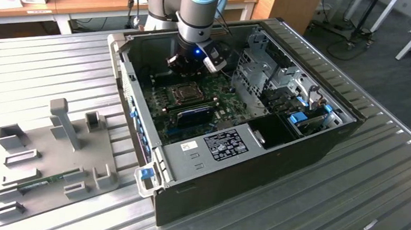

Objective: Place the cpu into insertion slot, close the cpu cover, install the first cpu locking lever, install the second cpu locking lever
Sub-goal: 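Install the first cpu locking lever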

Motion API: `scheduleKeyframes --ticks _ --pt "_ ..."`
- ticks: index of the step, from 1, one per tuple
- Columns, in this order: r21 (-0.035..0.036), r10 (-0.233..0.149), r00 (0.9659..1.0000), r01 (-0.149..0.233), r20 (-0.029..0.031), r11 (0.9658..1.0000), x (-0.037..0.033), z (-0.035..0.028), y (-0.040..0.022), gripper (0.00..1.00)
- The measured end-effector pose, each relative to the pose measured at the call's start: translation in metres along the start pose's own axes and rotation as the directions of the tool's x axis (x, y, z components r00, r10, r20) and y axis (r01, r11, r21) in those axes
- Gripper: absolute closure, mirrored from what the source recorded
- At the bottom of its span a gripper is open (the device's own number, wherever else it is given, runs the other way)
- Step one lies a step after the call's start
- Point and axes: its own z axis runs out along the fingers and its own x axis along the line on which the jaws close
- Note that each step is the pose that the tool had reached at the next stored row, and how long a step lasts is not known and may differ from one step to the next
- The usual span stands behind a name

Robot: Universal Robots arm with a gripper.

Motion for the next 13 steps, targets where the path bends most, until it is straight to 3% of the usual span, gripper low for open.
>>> scheduleKeyframes --ticks 13 --pt "0.0007 0.002 0.9999 -0.002 -0.0101 1.0000 -0.0019 -0.0026 0.0006 0.90"
